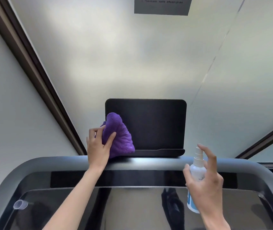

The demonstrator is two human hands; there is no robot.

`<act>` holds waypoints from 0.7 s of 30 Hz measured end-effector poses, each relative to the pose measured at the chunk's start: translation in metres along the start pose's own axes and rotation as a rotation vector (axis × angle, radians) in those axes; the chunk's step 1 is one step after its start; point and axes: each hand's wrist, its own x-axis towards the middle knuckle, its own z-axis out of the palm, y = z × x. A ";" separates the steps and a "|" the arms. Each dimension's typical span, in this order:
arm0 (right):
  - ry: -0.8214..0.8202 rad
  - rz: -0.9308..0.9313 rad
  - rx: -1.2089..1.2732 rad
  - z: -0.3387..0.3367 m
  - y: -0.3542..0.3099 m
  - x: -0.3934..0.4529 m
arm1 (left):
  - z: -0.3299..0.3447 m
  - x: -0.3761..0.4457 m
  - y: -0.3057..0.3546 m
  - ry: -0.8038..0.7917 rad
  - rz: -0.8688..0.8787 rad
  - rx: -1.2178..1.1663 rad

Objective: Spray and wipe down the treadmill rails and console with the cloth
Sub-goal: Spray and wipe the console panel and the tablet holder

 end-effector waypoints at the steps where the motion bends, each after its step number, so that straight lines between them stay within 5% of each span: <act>1: 0.000 0.005 0.005 -0.001 0.001 0.001 | -0.005 -0.004 0.002 0.042 0.006 -0.010; 4: -0.005 0.001 0.013 0.001 0.000 0.004 | 0.000 -0.020 0.021 0.137 0.101 -0.004; 9: -0.047 -0.026 0.009 0.013 -0.004 0.006 | 0.048 -0.042 0.036 -0.036 0.089 0.270; 13: -0.077 -0.060 0.009 0.015 -0.003 0.004 | 0.036 -0.035 0.009 0.031 0.214 0.348; 21: -0.063 -0.066 0.013 0.004 0.007 0.009 | 0.033 -0.034 0.012 0.085 0.064 0.341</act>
